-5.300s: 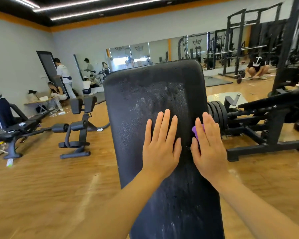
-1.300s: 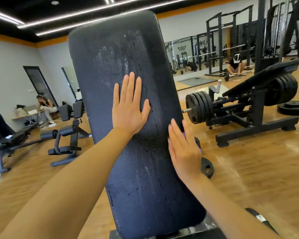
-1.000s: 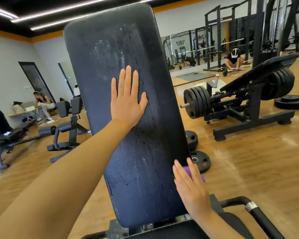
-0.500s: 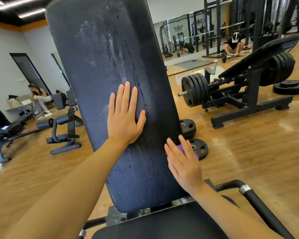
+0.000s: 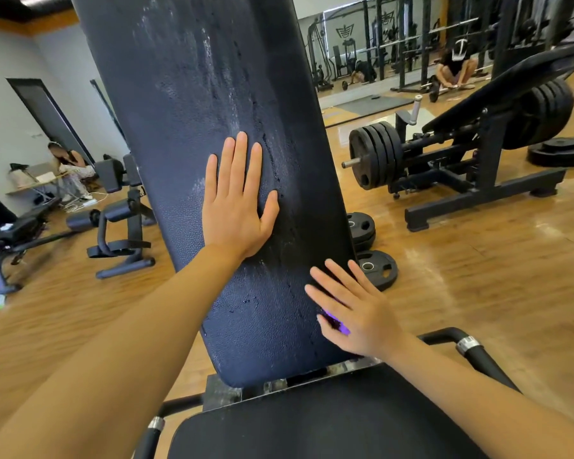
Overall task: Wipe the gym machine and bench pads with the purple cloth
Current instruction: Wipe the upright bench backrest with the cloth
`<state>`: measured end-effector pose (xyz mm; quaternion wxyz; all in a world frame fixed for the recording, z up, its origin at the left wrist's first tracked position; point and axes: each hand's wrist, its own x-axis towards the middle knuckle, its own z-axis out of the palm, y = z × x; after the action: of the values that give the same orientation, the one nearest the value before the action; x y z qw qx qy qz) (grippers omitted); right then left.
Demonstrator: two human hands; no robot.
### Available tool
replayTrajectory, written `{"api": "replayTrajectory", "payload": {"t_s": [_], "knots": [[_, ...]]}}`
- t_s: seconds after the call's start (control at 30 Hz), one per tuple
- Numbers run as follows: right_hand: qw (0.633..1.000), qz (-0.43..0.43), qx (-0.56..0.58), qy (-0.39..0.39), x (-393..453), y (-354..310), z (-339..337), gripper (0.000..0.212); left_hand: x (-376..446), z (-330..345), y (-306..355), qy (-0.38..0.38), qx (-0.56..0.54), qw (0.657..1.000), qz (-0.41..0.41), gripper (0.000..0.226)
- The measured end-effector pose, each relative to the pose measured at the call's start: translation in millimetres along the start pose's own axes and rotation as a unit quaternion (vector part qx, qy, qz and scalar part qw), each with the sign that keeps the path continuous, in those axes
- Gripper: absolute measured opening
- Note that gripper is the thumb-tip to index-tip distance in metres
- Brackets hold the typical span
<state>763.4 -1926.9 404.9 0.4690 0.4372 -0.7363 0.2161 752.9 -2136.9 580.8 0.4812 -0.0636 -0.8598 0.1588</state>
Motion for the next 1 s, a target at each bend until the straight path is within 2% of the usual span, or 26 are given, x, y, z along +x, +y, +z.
{"api": "replayTrajectory", "payload": {"t_s": [0.23, 0.5, 0.73, 0.93, 1.0], "knots": [[0.974, -0.200, -0.032, -0.098, -57, 10, 1, 0.035, -1, 0, 0, 0.009, -0.002, 1.000, 0.002, 0.066], [0.977, -0.189, -0.012, -0.098, -32, -34, 27, 0.039, -1, -1, 1, 0.006, -0.002, 1.000, 0.002, 0.066], [0.974, -0.198, -0.019, -0.111, -63, 9, -5, 0.037, -2, 1, 2, 0.009, 0.005, 1.000, 0.004, 0.065], [0.980, -0.169, 0.011, -0.103, -22, -52, 35, 0.041, -1, -2, 2, -0.009, -0.004, 1.000, -0.005, 0.069], [0.982, -0.165, -0.002, -0.093, -16, -53, 35, 0.040, -1, -3, 0, -0.012, -0.010, 1.000, 0.007, 0.069]]}}
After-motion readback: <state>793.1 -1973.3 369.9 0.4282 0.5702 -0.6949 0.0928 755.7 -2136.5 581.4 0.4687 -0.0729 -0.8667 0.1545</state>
